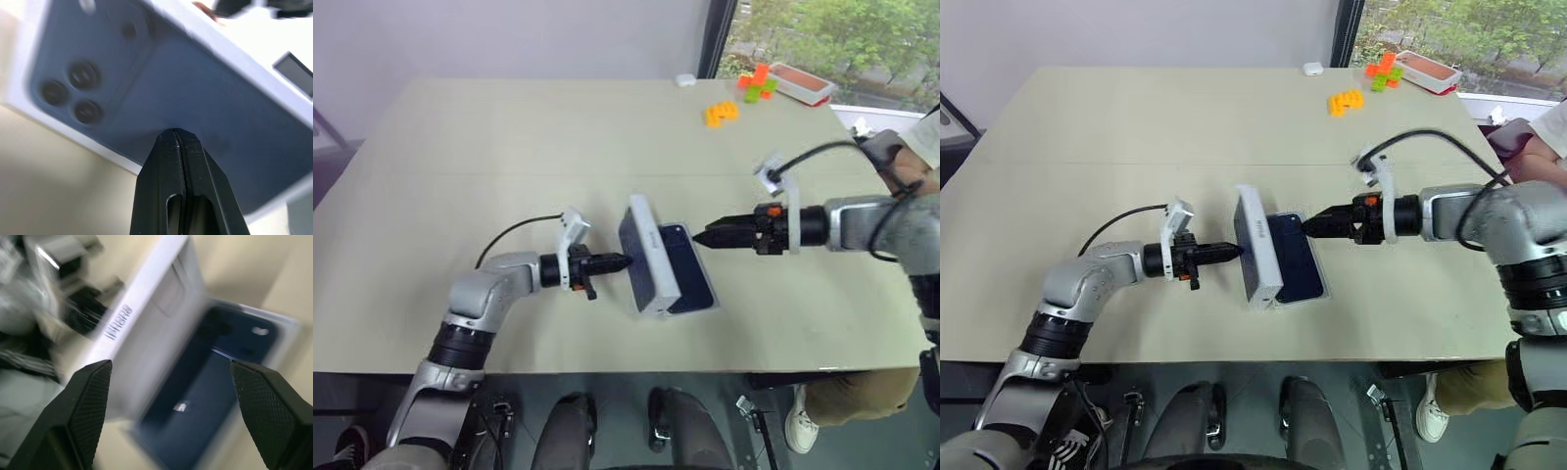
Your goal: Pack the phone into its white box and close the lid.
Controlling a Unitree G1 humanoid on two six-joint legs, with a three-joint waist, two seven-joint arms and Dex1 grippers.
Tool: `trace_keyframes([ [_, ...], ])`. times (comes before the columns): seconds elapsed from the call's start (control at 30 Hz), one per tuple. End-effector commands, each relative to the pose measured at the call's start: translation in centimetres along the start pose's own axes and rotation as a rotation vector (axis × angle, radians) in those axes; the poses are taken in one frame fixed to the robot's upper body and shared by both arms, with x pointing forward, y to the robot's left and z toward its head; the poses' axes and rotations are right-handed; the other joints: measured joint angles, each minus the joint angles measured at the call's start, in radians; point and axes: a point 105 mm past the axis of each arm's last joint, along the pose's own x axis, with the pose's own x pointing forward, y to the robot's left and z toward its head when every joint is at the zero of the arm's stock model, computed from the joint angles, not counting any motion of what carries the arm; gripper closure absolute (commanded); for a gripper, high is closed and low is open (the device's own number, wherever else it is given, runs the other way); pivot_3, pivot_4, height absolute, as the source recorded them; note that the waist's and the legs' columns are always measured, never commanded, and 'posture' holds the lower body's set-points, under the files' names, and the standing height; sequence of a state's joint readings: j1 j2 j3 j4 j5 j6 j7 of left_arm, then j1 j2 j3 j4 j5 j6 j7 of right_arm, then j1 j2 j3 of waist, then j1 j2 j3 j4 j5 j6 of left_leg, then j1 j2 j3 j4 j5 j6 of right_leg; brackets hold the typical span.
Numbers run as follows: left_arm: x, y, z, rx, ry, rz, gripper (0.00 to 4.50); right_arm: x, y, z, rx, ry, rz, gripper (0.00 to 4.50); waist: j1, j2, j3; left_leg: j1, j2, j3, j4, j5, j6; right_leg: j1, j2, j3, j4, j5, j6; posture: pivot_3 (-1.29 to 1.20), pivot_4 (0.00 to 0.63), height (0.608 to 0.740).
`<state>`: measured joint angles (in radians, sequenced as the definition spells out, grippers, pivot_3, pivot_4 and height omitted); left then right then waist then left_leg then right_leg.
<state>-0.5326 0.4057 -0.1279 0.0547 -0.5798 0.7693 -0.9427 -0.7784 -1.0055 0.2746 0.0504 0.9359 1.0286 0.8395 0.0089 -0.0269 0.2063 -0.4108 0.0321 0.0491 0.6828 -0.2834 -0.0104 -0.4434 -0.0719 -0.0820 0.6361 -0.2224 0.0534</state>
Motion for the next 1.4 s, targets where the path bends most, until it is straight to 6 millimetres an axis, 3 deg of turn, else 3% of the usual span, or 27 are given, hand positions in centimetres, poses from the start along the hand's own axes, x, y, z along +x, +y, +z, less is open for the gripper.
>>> trace_keyframes([
  [0.03,1.1,-0.1,0.9,0.033,-0.021,-0.025,4.5,0.0,-0.9,-1.9,-0.309,0.132,-0.036,0.52,0.005,0.0,0.0,-0.001,0.0,0.0,0.0,0.0,0.0,0.0,0.0,0.0,-0.001,0.0,0.0,0.0,0.15,0.74],
  [0.2,1.9,0.2,1.0,0.04,-0.028,-0.024,4.5,0.7,-2.3,-3.2,-0.461,0.166,-0.077,0.52,0.003,0.0,0.0,-0.002,-0.001,0.002,0.001,0.0,0.001,0.0,-0.003,0.0,-0.003,0.001,0.002,0.0,0.15,0.74],
  [0.3,1.7,0.6,1.2,0.04,-0.044,-0.007,4.5,0.3,-3.2,-1.5,-0.423,0.09,-0.114,0.52,0.003,0.0,0.0,-0.001,-0.001,0.002,0.001,0.0,0.001,0.001,-0.003,0.0,-0.003,0.002,0.002,0.0,0.15,0.74],
  [0.47,1.0,1.2,1.3,0.039,-0.071,0.035,4.5,0.0,-3.7,-3.0,-0.442,0.159,-0.098,0.52,0.005,0.0,0.0,-0.001,-0.001,0.002,0.001,0.0,0.0,0.002,-0.003,-0.001,-0.003,0.002,0.002,0.0,0.15,0.74],
  [0.6,-0.1,1.6,1.8,0.042,-0.096,0.071,4.5,0.0,-3.9,-3.3,-0.489,0.173,-0.107,0.52,0.004,0.0,0.0,-0.001,-0.001,0.002,0.001,0.0,0.0,0.002,-0.004,-0.001,-0.003,0.002,0.002,0.0,0.15,0.74],
  [0.8,-1.6,2.0,2.3,0.076,-0.104,0.126,4.5,-1.3,-3.7,-1.4,-0.463,0.132,-0.085,0.52,0.004,0.0,0.0,0.0,-0.001,0.002,0.002,0.0,-0.001,0.002,-0.005,-0.001,-0.003,0.002,0.002,0.0,0.15,0.74],
  [0.9,-2.6,2.4,2.5,0.07,-0.102,0.151,4.5,-1.6,-4.4,-2.8,-0.547,0.221,-0.106,0.52,0.004,0.0,0.0,0.0,-0.001,0.002,0.002,0.0,-0.001,0.003,-0.005,-0.001,-0.002,0.002,0.002,0.0,0.15,0.74],
  [1.13,-3.6,3.1,-0.4,0.024,0.036,0.177,4.5,-0.1,-4.0,-5.5,-0.631,0.29,-0.059,0.52,0.004,0.0,0.0,0.001,-0.002,0.003,0.002,0.0,-0.001,0.003,-0.005,-0.001,-0.002,0.002,0.002,0.0,0.15,0.74],
  [1.4,-2.7,2.5,-1.1,-0.005,0.085,0.127,4.5,0.9,-3.5,-6.1,-0.671,0.29,-0.04,0.52,0.003,0.0,0.0,0.004,-0.001,0.002,0.002,0.001,-0.002,0.007,-0.005,-0.001,-0.002,0.002,0.002,0.0,0.15,0.74],
])
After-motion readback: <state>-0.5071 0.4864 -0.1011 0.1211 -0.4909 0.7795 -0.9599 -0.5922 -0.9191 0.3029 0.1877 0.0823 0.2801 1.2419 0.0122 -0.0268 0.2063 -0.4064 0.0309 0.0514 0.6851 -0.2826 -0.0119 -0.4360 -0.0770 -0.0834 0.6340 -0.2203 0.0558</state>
